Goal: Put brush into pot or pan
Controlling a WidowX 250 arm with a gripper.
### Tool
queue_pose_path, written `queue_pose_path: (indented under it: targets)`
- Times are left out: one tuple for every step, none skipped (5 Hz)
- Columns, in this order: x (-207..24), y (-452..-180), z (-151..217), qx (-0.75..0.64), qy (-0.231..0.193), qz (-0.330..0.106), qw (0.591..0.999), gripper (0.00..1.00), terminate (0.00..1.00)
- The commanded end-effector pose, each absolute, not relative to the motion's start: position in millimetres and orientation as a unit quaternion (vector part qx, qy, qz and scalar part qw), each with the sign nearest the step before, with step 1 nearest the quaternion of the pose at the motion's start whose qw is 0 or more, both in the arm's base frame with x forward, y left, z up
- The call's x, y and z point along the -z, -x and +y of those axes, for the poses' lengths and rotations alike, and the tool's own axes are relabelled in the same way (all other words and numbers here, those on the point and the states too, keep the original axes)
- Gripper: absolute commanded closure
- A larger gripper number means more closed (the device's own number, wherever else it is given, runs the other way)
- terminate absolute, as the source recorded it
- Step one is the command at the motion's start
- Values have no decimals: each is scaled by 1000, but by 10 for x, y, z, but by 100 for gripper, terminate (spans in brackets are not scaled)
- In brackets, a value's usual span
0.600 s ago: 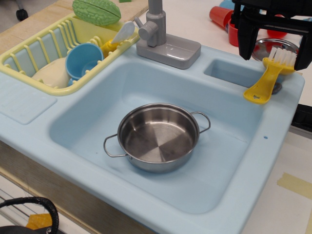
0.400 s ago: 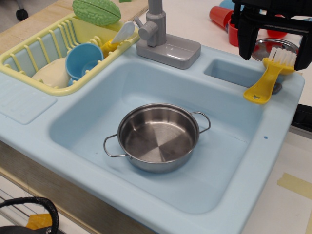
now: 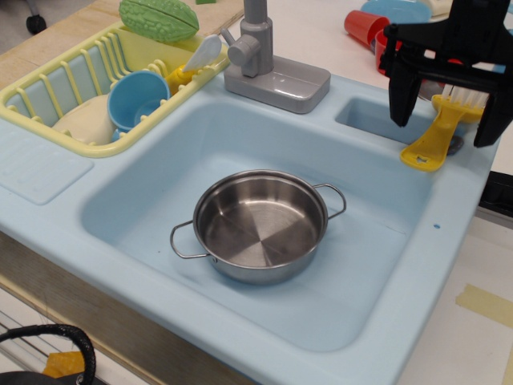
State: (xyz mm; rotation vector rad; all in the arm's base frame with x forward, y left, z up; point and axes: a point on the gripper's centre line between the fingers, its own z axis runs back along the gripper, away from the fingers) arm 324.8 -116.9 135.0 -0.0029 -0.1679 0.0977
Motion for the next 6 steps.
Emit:
queue_pose_path:
  targets:
    - [-1387, -3367, -1114, -56, 18, -94, 994, 0, 0]
    - [-1328, -3365, -1101, -65, 24, -93, 993, 0, 0]
    - [-1316, -3329, -1097, -77, 28, -103, 991, 100, 0]
    - [-1311, -3309, -1094, -82, 30, -103, 991, 100, 0]
    - [-1414, -3214, -1133, -96, 26, -120, 988, 100, 0]
    - [-1551, -3075, -1159, -124, 20, -147, 981, 100, 0]
